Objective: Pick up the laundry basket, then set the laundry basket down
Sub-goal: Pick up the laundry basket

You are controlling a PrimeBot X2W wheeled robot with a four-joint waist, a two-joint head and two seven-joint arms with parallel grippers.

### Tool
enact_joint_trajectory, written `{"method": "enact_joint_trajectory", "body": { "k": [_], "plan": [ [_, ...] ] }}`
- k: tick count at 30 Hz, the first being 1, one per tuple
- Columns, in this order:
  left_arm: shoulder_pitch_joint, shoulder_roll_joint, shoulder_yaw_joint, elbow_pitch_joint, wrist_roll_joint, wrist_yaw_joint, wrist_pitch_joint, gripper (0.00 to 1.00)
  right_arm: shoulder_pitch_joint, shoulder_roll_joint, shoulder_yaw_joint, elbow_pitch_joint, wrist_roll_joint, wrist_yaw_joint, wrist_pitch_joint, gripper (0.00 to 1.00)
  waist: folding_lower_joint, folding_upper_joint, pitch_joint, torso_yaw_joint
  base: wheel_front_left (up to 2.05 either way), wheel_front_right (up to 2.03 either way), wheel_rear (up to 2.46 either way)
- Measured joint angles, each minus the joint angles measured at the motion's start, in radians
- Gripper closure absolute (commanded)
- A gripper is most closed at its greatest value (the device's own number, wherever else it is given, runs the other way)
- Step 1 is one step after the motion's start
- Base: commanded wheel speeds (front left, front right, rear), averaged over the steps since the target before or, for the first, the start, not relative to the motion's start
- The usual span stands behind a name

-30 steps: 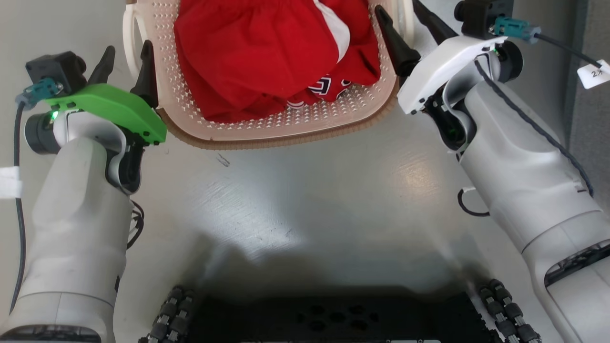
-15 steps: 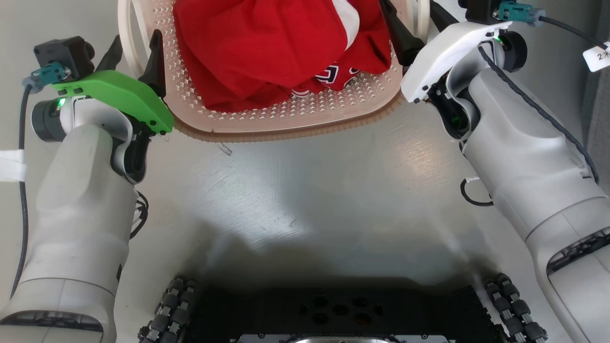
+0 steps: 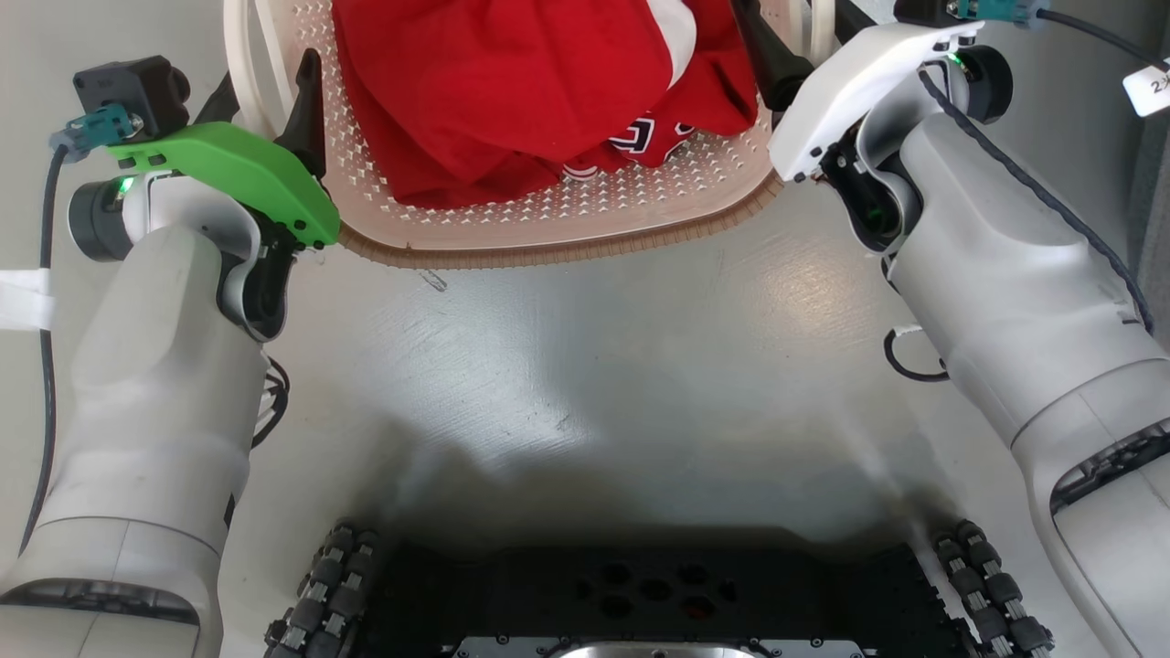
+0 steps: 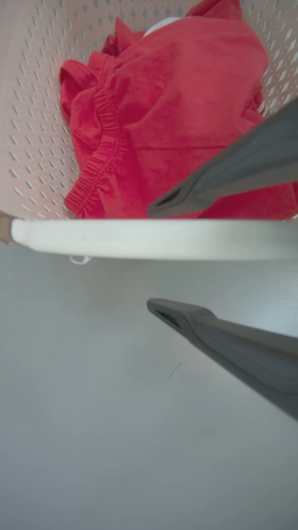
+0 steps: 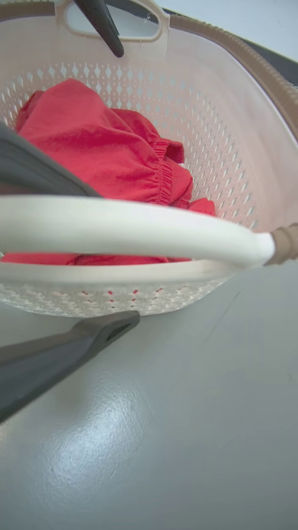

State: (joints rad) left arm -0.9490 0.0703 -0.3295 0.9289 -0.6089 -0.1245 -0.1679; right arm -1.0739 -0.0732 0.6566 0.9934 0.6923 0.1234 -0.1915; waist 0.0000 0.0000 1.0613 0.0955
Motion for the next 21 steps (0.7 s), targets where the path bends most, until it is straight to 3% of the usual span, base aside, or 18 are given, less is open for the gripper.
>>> {"method": "enact_joint_trajectory", "body": {
  "k": [1, 2, 3, 5, 6, 7, 10, 21],
  "plan": [
    [-0.001, 0.0, -0.002, 0.001, -0.004, 0.0, 0.0, 0.17, -0.003, 0.0, 0.002, 0.002, 0.005, 0.0, 0.0, 0.12, 0.0, 0.0, 0.001, 0.0, 0.0, 0.0, 0.0],
    [-0.002, 0.0, -0.006, 0.003, -0.004, 0.0, 0.0, 0.26, -0.006, 0.0, 0.005, 0.003, 0.006, 0.0, 0.0, 0.31, 0.0, 0.0, 0.001, 0.0, 0.0, 0.0, 0.0],
    [-0.004, 0.0, -0.009, 0.005, -0.004, 0.0, 0.0, 0.42, -0.007, 0.0, 0.007, 0.005, 0.008, 0.0, 0.0, 0.51, -0.0001, 0.0, 0.002, -0.001, 0.0, 0.0, 0.0],
    [-0.005, 0.0, -0.012, 0.006, -0.007, 0.0, 0.001, 0.6, -0.008, 0.0, 0.009, 0.009, 0.017, 0.0, 0.0, 0.64, 0.0, 0.0, 0.003, -0.001, 0.0, 0.0, 0.0],
    [-0.005, 0.0, -0.016, 0.008, -0.013, 0.0, 0.001, 0.76, -0.009, 0.0, 0.011, 0.012, 0.025, 0.0, 0.0, 0.69, -0.0001, 0.0, 0.003, -0.001, 0.0, 0.0, 0.0],
    [-0.006, 0.001, -0.018, 0.011, -0.016, 0.0, 0.001, 1.0, -0.01, 0.001, 0.013, 0.012, 0.031, 0.001, -0.001, 0.78, -0.0001, 0.0, 0.004, -0.002, 0.0, 0.0, 0.0],
    [-0.011, -0.007, -0.031, 0.015, -0.029, -0.008, 0.001, 1.0, -0.023, 0.002, 0.019, 0.019, 0.038, -0.002, -0.001, 1.0, -0.0001, 0.0, 0.006, -0.003, 0.0, 0.0, 0.0],
    [-0.029, -0.011, -0.055, 0.03, -0.073, -0.007, -0.007, 1.0, -0.035, 0.006, 0.049, 0.043, 0.057, -0.01, -0.012, 1.0, 0.0, 0.0, 0.001, -0.004, 0.0, 0.0, 0.0]
  ]
}}
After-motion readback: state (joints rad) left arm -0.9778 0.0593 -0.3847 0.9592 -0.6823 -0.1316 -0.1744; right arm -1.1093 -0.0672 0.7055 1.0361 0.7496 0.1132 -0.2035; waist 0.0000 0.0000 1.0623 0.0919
